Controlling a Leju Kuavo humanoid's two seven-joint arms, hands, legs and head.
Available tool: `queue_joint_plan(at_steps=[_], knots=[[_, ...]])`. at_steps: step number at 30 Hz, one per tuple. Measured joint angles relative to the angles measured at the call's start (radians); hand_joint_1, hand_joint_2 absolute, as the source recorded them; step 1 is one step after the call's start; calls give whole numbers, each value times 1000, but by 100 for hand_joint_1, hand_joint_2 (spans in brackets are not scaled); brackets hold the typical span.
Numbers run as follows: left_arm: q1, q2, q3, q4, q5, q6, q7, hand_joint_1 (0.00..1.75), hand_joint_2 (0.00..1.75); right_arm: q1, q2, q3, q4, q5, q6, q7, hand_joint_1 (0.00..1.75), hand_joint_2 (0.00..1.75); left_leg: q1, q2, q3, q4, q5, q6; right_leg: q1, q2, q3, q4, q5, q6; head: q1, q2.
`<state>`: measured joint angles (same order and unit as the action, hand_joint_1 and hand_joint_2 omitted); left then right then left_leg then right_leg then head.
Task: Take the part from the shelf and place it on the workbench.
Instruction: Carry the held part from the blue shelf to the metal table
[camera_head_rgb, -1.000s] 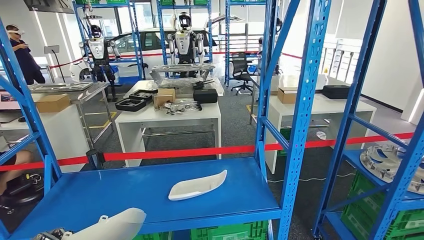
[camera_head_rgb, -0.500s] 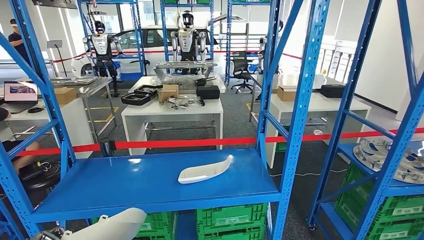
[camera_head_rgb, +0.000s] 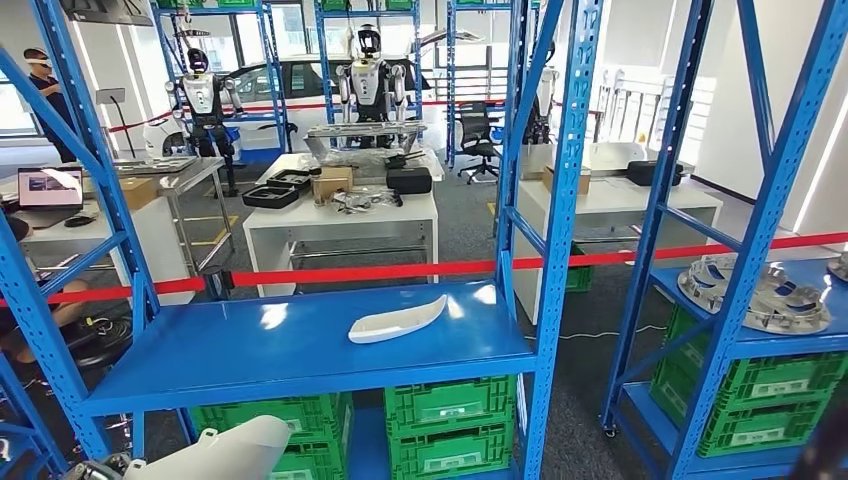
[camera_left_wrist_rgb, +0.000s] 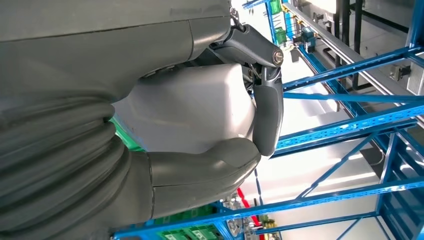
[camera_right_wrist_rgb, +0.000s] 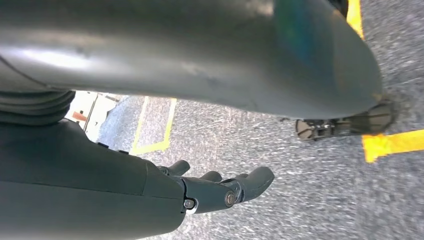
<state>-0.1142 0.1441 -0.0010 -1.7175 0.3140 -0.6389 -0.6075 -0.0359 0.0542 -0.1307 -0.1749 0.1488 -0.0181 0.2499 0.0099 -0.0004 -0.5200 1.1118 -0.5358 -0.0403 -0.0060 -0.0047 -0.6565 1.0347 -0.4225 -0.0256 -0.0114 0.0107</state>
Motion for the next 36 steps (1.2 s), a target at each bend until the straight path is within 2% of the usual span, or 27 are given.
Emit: queue_joint_plan(at_steps=[1,2,4,5,6,7,9,10,11,12,14,16,17,19,20,21,24,25,26,27,28,29,30,32,34,35,36], knots=[[-1,-1,0,0,0,0,0,175,175,0,0,0,0,-1,0,0,0,0,-3,-1,38,-60,-15,7,0,0,-6,0,11,6,0,0],[-2,-2,-1,-1,0,-1,-1,175,175,0,0,0,0,-2,0,-1,0,0,-8,-3,57,-99,-29,15,-1,1,-9,-3,22,13,1,0],[-4,-3,-1,1,0,-2,-1,175,175,2,0,-1,0,-4,0,-1,0,0,-12,-1,47,-115,-17,35,-6,1,-13,-11,41,27,1,0],[-4,-3,-1,2,0,-3,-1,175,175,5,0,-1,0,-5,0,-1,0,0,-12,1,37,-117,-6,45,-8,2,-19,-5,31,33,2,0],[-5,-4,-1,3,0,-4,-1,175,175,7,1,-1,0,-6,0,0,0,0,-11,3,26,-118,7,55,-9,3,-29,17,-1,37,3,0],[-5,-5,-1,4,-1,-5,-2,175,175,9,1,-1,1,-6,0,1,0,0,-11,5,12,-119,20,62,-10,4,-41,58,-52,39,4,0],[-5,-6,-1,5,-4,-6,-3,175,175,9,2,-2,1,-7,0,1,0,0,-13,7,-17,-116,47,69,-9,4,-66,180,-158,42,6,0],[-5,-7,-1,6,-7,-7,-3,175,175,8,2,-4,1,-7,0,1,0,0,-14,7,-34,-114,60,69,-9,4,-70,236,-179,42,7,0],[-5,-8,-1,7,-9,-7,-3,175,175,7,2,-5,1,-7,0,1,0,0,-15,8,-53,-111,73,68,-8,4,-63,268,-173,42,8,0],[-4,-8,-1,9,-10,-7,-3,175,175,7,2,-6,1,-7,0,1,0,0,-15,8,-73,-106,85,66,-8,4,-40,269,-148,41,8,0],[-4,-8,-1,9,-11,-7,-4,175,175,5,1,-6,0,-7,0,2,0,0,-15,8,-109,-92,104,60,-8,4,52,175,-107,37,9,0],[-4,-8,-1,9,-11,-7,-5,175,175,2,1,-6,0,-7,0,1,0,0,-16,10,-130,-78,117,50,-4,5,149,39,-128,30,10,0],[-5,-8,-1,9,-11,-7,-6,175,175,1,1,-7,0,-6,0,1,0,0,-17,11,-134,-75,125,44,-1,5,172,0,-145,26,9,0],[-6,-8,-1,9,-11,-8,-6,175,175,2,1,-7,0,-6,0,1,0,0,-15,12,-137,-76,141,31,1,5,170,-18,-142,14,8,0],[-6,-8,-1,10,-11,-8,-7,175,175,3,2,-7,0,-7,0,1,0,0,-13,10,-143,-72,135,25,0,3,162,-20,-131,6,8,0],[-5,-7,-1,10,-11,-8,-6,175,175,4,2,-8,0,-7,0,1,0,0,-12,7,-151,-56,112,19,-1,0,153,-22,-119,-2,7,0],[-4,-5,-1,11,-11,-8,-6,175,175,3,2,-9,0,-7,0,1,0,0,-6,3,-187,93,-31,5,-2,-5,111,-23,-81,-15,3,0],[-3,-5,-1,12,-11,-8,-6,175,175,3,2,-10,0,-8,0,1,0,0,-4,3,-193,151,-57,2,-1,-5,95,-22,-68,-14,3,0],[-2,-6,-1,12,-11,-8,-6,175,175,4,2,-12,0,-10,0,1,0,0,-2,3,-189,188,-57,-1,-1,-6,78,-20,-55,-12,2,0],[-1,-6,-1,12,-11,-8,-6,175,175,4,2,-13,0,-11,0,1,0,0,-1,3,-171,195,-37,-2,-1,-6,62,-18,-42,-10,2,0],[-1,-6,-1,13,-11,-8,-6,175,175,4,2,-15,0,-13,0,1,0,0,0,3,-138,169,-8,-1,-1,-6,46,-16,-30,-7,2,0],[-2,-6,-1,12,-11,-8,-6,175,175,4,2,-16,0,-14,0,1,0,0,1,3,-88,112,11,1,-1,-6,32,-13,-19,-3,2,0],[-3,-6,-2,11,-11,-8,-6,175,175,3,2,-17,0,-14,0,1,0,0,0,2,-31,36,11,4,0,-5,20,-10,-10,1,1,0],[-6,-6,-2,9,-11,-8,-6,175,175,3,2,-20,0,-14,0,0,0,0,-6,0,44,-82,-16,16,-1,-5,6,-8,10,13,2,0],[-7,-6,-3,7,-11,-8,-6,175,175,5,2,-23,0,-14,0,-1,0,0,-13,0,46,-114,-20,34,-3,-4,1,-14,32,27,3,0],[-7,-7,-3,7,-11,-8,-6,175,175,8,2,-23,0,-14,0,-1,0,0,-13,2,37,-116,-9,44,-6,-3,-3,-13,32,33,3,0],[-7,-8,-3,7,-11,-8,-5,175,175,11,2,-23,0,-14,0,-1,0,0,-13,4,27,-117,2,54,-8,-2,-10,0,13,39,4,0]])
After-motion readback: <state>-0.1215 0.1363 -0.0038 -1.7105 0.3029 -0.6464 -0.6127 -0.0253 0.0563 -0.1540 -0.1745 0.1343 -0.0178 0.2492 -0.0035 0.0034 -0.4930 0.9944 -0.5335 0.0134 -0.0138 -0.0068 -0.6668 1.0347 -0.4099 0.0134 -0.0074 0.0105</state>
